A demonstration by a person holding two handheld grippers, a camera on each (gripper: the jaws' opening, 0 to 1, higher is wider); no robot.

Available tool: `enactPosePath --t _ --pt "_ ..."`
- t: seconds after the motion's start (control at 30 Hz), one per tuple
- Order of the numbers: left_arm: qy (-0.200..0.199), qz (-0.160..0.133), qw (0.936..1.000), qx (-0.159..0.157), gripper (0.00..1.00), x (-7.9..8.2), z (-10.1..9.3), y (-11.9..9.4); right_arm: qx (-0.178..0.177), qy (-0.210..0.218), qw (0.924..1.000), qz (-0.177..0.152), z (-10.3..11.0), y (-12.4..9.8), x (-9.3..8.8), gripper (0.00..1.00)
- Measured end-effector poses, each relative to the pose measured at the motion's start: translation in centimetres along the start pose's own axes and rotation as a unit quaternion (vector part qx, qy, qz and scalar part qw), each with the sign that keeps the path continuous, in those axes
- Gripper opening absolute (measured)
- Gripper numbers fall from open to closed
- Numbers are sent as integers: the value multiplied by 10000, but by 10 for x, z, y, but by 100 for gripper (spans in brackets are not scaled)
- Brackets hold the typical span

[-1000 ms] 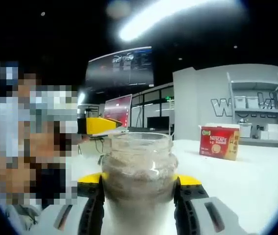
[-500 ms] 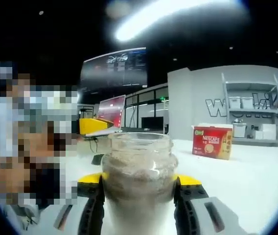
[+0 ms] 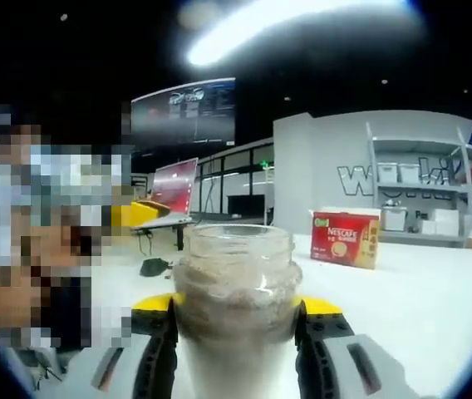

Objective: Tear open the coffee pouch, take out the coffee, and pour the coffee from the pouch into the cup

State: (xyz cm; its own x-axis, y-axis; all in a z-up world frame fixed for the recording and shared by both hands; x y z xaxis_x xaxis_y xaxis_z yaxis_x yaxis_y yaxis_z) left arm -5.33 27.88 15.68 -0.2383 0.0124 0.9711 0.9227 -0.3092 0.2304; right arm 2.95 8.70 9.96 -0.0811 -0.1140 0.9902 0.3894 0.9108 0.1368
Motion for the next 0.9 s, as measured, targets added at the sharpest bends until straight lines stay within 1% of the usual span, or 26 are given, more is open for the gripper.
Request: enactPosePath --t 0.17,0.4,0.53,0.6,0.63,0.7,0.9 --pt "0 5 10000 -9 27 0 -1 0 -118 -32 9999 60 -11 -3 1 56" --pt "-7 -6 10000 5 27 1 0 -1 -339 -60 9994 37 -30 -14 1 56" --pt "-5 -14 10000 5 27 1 0 -2 -529 -101 9985 97 -52 -22 3 56" --pt "-11 -17 10000 3 27 1 0 -2 -588 -111 9981 116 -59 -25 3 56" --pt "-11 -20 10000 -1 27 1 1 -2 -668 -124 9976 133 -68 -29 3 56" --pt "-16 -23 10000 -4 26 1 1 -1 -735 -132 9971 147 -74 -32 3 55" --pt "-9 -3 10000 -15 27 -1 0 0 -1100 -172 9937 157 -107 -51 5 55"
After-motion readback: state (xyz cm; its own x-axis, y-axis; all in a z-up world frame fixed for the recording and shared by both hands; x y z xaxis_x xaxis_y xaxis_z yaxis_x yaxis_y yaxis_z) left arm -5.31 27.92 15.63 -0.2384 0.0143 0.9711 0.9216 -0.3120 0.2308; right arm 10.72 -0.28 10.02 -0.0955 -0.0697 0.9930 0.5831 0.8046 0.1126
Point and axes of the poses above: the point that each gripper's makers call its tool centre point, and the gripper's own axes: y roughly forward along the fingers, z roughly to its left, x roughly out of its top, the point moved 7 cm from there along -y, roughly backward along the fingers, and after that the axes turned 11 degrees about -z, right-handed, at the moved point
